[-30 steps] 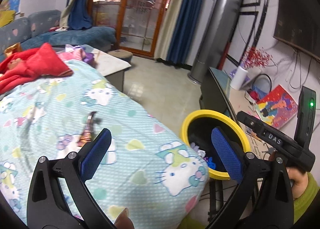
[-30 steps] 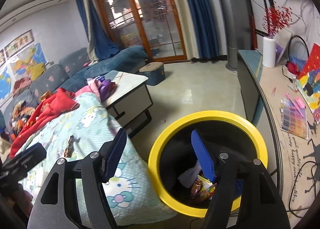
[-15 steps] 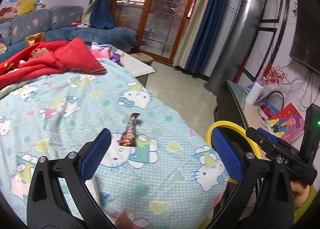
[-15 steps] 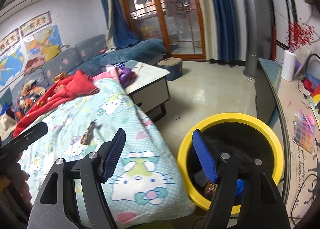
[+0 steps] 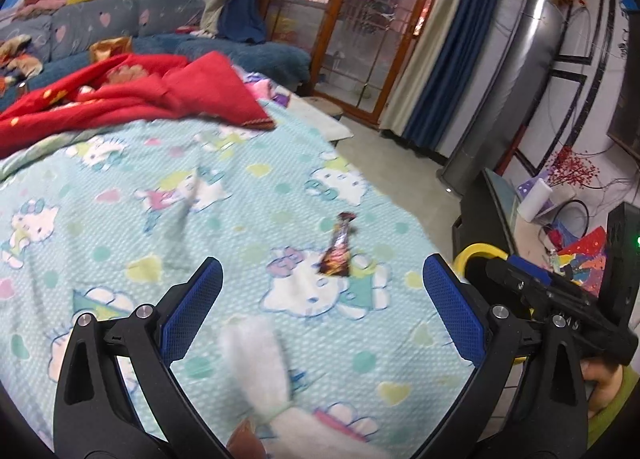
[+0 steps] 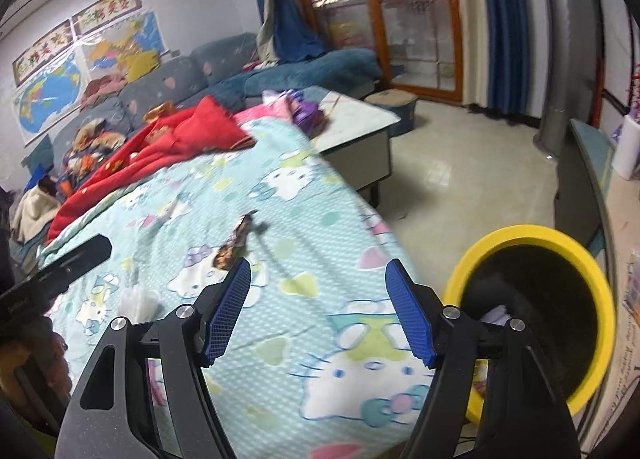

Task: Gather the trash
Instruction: 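Grasp the white netting with the left tool while the right tool grasps the chocolate wrapper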

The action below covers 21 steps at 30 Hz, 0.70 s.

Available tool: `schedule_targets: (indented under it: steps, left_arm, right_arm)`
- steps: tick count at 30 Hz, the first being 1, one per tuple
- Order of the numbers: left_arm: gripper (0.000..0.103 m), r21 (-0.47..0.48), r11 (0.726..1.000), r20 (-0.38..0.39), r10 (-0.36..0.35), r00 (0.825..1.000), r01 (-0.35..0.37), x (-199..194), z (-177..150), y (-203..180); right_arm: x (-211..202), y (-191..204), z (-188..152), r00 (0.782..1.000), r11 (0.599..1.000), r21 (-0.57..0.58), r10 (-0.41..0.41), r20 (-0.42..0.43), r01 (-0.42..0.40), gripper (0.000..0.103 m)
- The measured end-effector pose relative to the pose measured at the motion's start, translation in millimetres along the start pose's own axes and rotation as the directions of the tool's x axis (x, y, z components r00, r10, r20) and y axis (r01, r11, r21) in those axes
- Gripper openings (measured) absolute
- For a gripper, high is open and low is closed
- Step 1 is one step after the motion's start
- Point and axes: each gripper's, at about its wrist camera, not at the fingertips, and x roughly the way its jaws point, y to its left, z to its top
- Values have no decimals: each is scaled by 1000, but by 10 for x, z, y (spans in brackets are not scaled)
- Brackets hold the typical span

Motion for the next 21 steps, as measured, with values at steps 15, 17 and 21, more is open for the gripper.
schedule_targets:
  steps: [15,17,21]
  left_arm:
    - [56,-138,987,-165,-100,981,77,37,-342,518]
    - [56,-157,981,-199,-140,970,110,39,-422,527]
    - [56,-169,975,-233,-182,955,145,41,-511,498]
  right_arm:
    - [955,667,117,977,991,-58,108,-182,-121,37]
    - [1079,712,117,973,991,-41,116,-202,-127,37]
    - [1295,738,99,965,992,-8,117,-235,-122,37]
